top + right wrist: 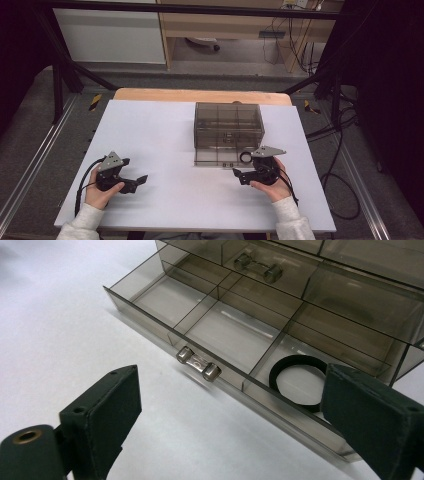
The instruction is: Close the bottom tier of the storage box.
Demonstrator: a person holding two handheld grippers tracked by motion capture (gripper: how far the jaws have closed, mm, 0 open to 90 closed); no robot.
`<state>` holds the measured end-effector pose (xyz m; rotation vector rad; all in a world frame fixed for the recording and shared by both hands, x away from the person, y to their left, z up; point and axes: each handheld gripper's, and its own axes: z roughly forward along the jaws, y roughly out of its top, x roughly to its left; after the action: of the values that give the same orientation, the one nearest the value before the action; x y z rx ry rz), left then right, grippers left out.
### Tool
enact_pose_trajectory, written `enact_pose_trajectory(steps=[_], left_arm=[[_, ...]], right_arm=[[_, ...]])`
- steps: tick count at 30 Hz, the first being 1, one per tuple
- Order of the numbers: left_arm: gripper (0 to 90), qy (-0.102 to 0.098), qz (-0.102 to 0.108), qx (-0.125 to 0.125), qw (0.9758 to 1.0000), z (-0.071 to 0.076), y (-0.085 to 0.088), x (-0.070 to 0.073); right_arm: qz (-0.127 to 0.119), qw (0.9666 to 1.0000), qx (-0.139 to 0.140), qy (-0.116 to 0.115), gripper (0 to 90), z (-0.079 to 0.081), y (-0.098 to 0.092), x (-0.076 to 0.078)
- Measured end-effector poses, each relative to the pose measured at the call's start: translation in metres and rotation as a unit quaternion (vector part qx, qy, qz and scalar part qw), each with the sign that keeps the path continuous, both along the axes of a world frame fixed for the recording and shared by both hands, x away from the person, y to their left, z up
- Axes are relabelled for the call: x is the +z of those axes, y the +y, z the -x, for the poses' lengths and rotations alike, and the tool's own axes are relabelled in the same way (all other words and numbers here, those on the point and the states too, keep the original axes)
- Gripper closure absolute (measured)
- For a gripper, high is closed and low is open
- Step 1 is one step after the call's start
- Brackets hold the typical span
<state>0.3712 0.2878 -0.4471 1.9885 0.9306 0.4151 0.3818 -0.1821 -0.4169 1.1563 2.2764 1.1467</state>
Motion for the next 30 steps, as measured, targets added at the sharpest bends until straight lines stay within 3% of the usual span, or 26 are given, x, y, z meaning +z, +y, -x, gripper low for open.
enact_pose_trajectory(steps=[14, 21, 30], left_arm=[[1.4, -0.001, 0.000, 0.000, 1.0000, 0.0001, 0.0000, 0.0004], [1.5, 0.000, -0.001, 0.000, 1.0000, 0.0003, -0.0005, 0.0002], [1.5, -0.001, 0.000, 0.001, 1.0000, 0.0001, -0.0005, 0.0005]], right_arm=[[-0.003, 0.9999, 0.009, -0.003, 22.0, 0.0018, 0.0002, -0.0003], [-0.017, 0.9997, 0.017, 0.001, 30.6, 0.0016, -0.0009, 0.0003], [-0.005, 0.9995, 0.032, 0.003, 43.2, 0.0009, 0.0011, -0.0016]])
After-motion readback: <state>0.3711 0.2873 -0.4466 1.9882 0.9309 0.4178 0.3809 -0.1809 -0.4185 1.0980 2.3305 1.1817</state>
